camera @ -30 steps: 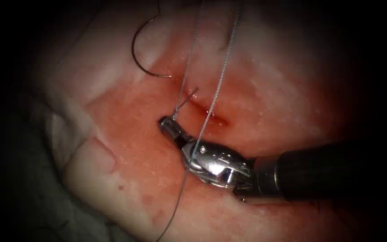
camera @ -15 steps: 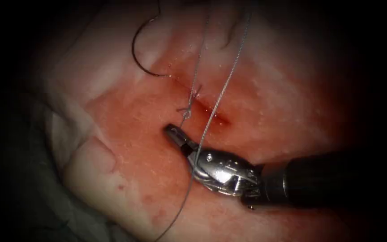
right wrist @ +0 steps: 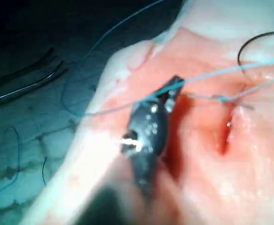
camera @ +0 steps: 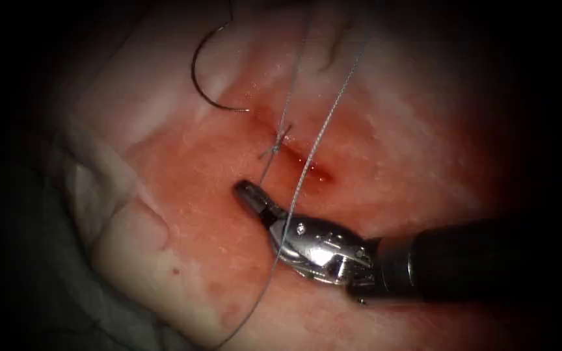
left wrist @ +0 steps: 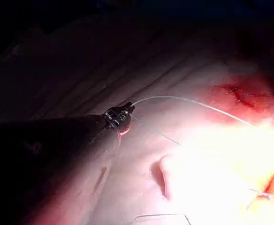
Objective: Wound Closure
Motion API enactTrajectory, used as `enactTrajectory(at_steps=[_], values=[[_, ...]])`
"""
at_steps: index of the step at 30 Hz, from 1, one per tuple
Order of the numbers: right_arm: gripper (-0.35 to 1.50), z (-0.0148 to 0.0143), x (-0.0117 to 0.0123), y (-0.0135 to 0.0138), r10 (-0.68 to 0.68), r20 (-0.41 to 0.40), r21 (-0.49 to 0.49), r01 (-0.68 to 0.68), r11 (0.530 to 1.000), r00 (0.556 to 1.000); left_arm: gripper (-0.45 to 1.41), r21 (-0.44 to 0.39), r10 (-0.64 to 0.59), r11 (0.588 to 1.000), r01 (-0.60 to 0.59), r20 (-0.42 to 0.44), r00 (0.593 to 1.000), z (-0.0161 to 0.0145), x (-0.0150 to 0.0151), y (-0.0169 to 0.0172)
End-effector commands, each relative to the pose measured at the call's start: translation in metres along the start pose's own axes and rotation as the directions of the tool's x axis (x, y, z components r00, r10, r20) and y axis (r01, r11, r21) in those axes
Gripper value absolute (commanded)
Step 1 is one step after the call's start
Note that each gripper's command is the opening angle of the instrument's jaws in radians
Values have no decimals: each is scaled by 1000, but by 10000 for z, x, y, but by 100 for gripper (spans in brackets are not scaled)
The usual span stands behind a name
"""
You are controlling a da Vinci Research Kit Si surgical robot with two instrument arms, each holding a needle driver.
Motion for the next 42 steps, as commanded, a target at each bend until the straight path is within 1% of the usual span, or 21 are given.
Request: enactTrajectory(at_steps=[1,7,15,23,30,33,42], values=[[-35,1,-11,-10,-1,1,6,1,1000,1000,-45,2,2,1000,-2,4,1000,8,-3,-6],[-35,-3,-21,-23,-10,20,23,10,1000,1000,-45,19,-4,1000,3,17,1000,20,-10,-18],[-35,-4,-29,-37,-21,51,61,18,998,998,-45,34,-10,999,9,28,1000,28,-14,-25],[-35,-6,-29,-30,-21,51,66,18,998,998,-45,52,-9,999,7,31,999,44,-19,-30],[-35,-7,-26,-14,-20,55,65,16,998,998,-45,63,-14,998,12,39,999,61,-24,-36],[-35,-7,-27,-12,-21,55,66,17,998,998,-45,64,-14,998,11,42,999,64,-26,-37],[-35,-4,-30,-22,-29,54,68,26,997,998,-45,65,-2,998,-1,58,998,70,-38,-35]])
